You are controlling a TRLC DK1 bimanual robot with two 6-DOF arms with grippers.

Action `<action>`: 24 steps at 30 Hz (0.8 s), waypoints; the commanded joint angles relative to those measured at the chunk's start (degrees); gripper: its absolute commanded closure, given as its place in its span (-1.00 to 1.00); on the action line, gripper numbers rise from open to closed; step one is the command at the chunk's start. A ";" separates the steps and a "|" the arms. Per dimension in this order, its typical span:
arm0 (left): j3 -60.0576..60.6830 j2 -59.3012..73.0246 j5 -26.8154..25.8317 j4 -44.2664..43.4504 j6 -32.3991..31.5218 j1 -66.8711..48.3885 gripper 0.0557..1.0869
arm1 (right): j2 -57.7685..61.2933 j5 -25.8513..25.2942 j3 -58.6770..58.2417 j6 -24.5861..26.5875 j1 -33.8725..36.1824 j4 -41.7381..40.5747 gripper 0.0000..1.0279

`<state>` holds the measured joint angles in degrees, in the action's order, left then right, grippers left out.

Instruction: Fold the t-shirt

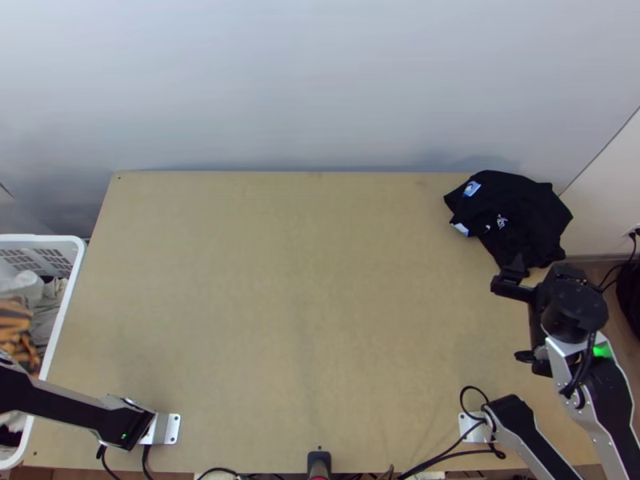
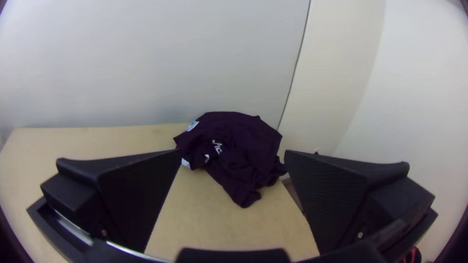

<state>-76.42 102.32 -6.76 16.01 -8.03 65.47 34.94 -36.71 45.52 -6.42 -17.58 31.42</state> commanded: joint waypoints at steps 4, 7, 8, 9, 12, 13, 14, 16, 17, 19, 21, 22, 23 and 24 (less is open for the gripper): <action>-22.01 -12.67 -14.42 27.58 -7.08 -7.46 0.92 | 1.54 0.06 7.48 -0.09 0.18 2.07 -0.89; -22.10 -20.76 -14.42 27.41 -7.26 -13.79 0.92 | 2.85 0.06 11.08 -0.09 -0.26 3.91 -0.89; -22.10 -23.40 -14.42 27.41 -7.88 -16.17 0.92 | 3.12 0.06 11.88 -0.09 -0.43 4.18 -0.89; -22.10 -25.59 -14.42 27.06 -8.67 -18.63 0.92 | 3.29 0.06 12.49 -0.09 -0.52 4.44 -0.89; -21.84 -31.04 -14.33 26.70 -13.24 -27.33 0.92 | 3.56 0.06 13.55 -0.35 -0.52 5.41 -0.89; -21.31 -32.54 -14.33 26.70 -14.91 -31.02 0.92 | 3.47 0.06 13.81 -0.44 -0.43 5.76 -0.89; -20.52 -33.86 -14.33 26.62 -16.66 -34.71 0.92 | 3.47 0.06 14.16 -0.62 -0.43 6.37 -0.89; -18.50 -35.97 -13.36 26.44 -18.69 -42.80 0.92 | 3.29 0.06 14.95 -0.97 -0.43 7.52 -0.89; -17.09 -36.76 -11.52 25.65 -19.57 -47.19 0.92 | 3.21 0.06 15.30 -0.97 -0.43 7.87 -0.89; -14.10 -37.90 -5.89 25.03 -20.27 -57.91 0.92 | 3.03 0.06 16.27 -0.97 -0.43 9.01 -0.89; -10.50 -38.60 -2.55 23.45 -20.44 -65.82 0.92 | 2.77 0.06 17.15 -1.06 -0.35 10.07 -0.89; -9.01 -38.69 -2.20 23.19 -20.62 -68.72 0.92 | 2.50 0.06 17.50 -1.06 -0.35 10.59 -0.89; -7.69 -38.60 -1.67 22.84 -20.97 -71.62 0.92 | 2.33 0.06 17.94 -1.06 -0.26 11.21 -0.89; -6.55 -38.60 -0.97 22.49 -21.32 -74.96 0.92 | 2.24 0.06 18.38 -1.06 -0.26 11.73 -0.89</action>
<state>-90.35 67.37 -13.78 40.82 -26.46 13.50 37.80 -36.64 60.99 -7.27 -17.98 40.03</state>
